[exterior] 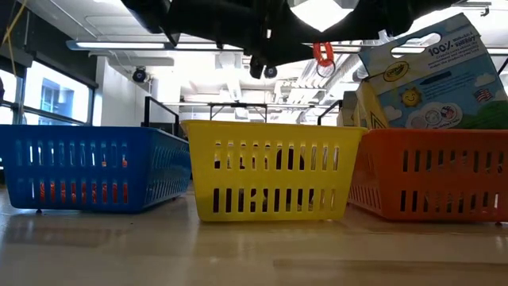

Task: Pick & Place Office Desk Supplies
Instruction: Put the orange spring keychain into the blue basket

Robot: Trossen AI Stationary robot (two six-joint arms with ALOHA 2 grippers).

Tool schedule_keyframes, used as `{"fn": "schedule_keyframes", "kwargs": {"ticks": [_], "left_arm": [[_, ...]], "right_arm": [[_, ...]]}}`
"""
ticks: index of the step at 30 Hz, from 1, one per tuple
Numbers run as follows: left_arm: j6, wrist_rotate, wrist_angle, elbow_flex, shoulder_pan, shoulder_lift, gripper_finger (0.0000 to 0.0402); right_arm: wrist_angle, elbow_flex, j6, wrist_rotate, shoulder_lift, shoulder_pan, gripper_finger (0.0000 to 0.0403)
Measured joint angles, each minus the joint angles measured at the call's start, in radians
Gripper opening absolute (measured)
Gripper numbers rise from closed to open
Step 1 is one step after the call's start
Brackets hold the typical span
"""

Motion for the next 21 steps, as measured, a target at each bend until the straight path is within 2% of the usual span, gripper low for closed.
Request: {"fn": "schedule_keyframes", "kwargs": {"ticks": [6,10,15,18,21], "left_arm": [[0.003,-0.043,-0.021,0.0,0.0,0.0,0.0072],[0.028,-0.043,-0.018,0.0,0.0,0.0,0.0016],[0.039,-0.045,-0.051,0.0,0.0,-0.004,0.0013],[0.051,-0.046,-0.149,-0.001,-0.007,-0.038,0.0012],[0.034,-0.037,-0.308,0.0,-0.025,-0.111,0.0012]], "right_arm": [[0.002,0.0,0.009,-0.07,0.0,-0.001,0.0007],[0.022,0.0,0.03,-0.109,0.0,-0.002,0.0035],[0.02,0.0,0.03,-0.097,0.0,0.01,0.0103],[0.02,0.0,0.029,-0.068,0.0,0.034,0.0148],[0.02,0.0,0.027,0.008,0.0,0.063,0.0189]]}}
